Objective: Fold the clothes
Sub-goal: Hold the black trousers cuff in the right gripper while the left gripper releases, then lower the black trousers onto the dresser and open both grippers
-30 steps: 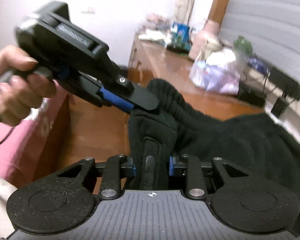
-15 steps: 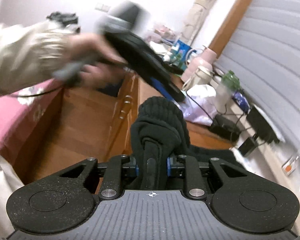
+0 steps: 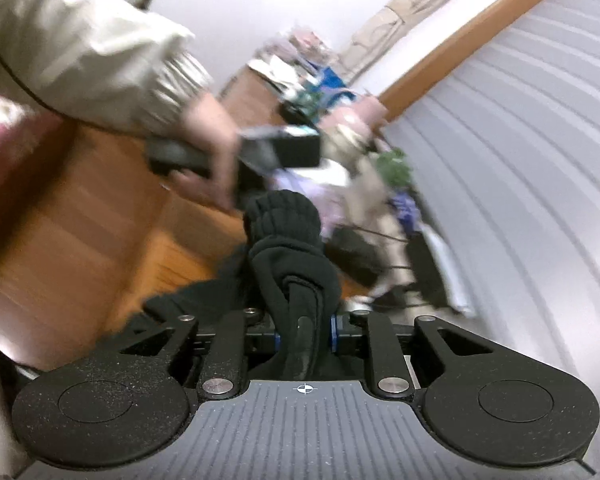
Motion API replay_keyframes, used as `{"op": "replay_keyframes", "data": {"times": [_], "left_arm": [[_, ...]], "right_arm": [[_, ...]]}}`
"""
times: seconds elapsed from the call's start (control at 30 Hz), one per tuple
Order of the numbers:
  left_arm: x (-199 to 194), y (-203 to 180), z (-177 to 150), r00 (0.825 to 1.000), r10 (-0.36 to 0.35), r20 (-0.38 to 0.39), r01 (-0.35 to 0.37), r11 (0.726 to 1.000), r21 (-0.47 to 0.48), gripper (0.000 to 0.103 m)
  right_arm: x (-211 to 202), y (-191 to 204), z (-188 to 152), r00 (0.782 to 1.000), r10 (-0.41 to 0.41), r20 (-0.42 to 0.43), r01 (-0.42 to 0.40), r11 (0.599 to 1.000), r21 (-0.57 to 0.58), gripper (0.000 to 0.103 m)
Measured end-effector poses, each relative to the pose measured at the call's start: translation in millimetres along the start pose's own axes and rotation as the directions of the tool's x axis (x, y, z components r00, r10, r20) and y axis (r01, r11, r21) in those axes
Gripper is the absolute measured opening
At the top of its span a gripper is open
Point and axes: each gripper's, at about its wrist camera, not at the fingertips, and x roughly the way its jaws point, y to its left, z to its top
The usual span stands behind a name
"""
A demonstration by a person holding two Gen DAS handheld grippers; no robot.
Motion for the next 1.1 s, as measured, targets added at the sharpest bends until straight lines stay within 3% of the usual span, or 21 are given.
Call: {"op": "replay_keyframes", "data": {"times": [0.2, 0.37, 0.43, 0.5, 0.57, 0.63, 0.73, 0.8, 0.83, 0.9, 1.0, 1.1], "left_arm": [[-4, 12, 15, 0.998, 0.069, 0.001, -0.069, 0.995, -0.074, 0.026], [-5, 24, 19, 0.994, 0.106, 0.004, -0.104, 0.986, -0.128, 0.025], [-10, 26, 21, 0.991, 0.130, 0.017, -0.126, 0.981, -0.145, 0.025], [-18, 27, 23, 0.987, 0.153, 0.047, -0.143, 0.976, -0.166, 0.025], [-28, 24, 25, 0.980, 0.174, 0.097, -0.154, 0.971, -0.182, 0.028], [-35, 16, 28, 0.973, 0.178, 0.145, -0.153, 0.974, -0.169, 0.029], [-35, -7, 38, 0.975, 0.121, 0.188, -0.103, 0.989, -0.105, 0.029], [-24, -26, 46, 0.979, 0.076, 0.190, -0.068, 0.997, -0.045, 0.032], [-17, -37, 50, 0.981, 0.056, 0.188, -0.055, 0.998, -0.012, 0.038], [0, -56, 56, 0.984, 0.024, 0.176, -0.033, 0.998, 0.047, 0.038], [20, -88, 68, 0.983, -0.035, 0.181, 0.009, 0.990, 0.142, 0.038], [41, -116, 84, 0.979, -0.096, 0.179, 0.056, 0.975, 0.217, 0.038]], "right_arm": [[71, -28, -28, 0.991, -0.134, 0.004, 0.131, 0.959, -0.252, 0.020], [143, -49, -57, 0.992, -0.127, 0.018, 0.128, 0.968, -0.217, 0.023], [172, -49, -71, 0.994, -0.114, -0.007, 0.110, 0.977, -0.181, 0.034], [195, -46, -84, 0.993, -0.107, -0.048, 0.099, 0.984, -0.151, 0.056], [203, -49, -99, 0.994, -0.080, -0.080, 0.073, 0.994, -0.083, 0.063], [189, -67, -106, 0.996, -0.076, -0.045, 0.079, 0.995, 0.066, 0.070], [152, -107, -121, 0.998, -0.056, 0.009, 0.048, 0.928, 0.369, 0.068], [128, -123, -135, 1.000, -0.025, 0.016, 0.015, 0.885, 0.466, 0.051], [117, -127, -143, 1.000, -0.007, 0.011, 0.001, 0.869, 0.495, 0.049], [94, -130, -157, 0.999, 0.031, -0.009, -0.021, 0.847, 0.532, 0.038], [48, -121, -188, 0.996, 0.047, -0.073, 0.003, 0.819, 0.574, 0.038], [2, -110, -225, 0.990, 0.050, -0.130, 0.046, 0.765, 0.642, 0.040]]}}
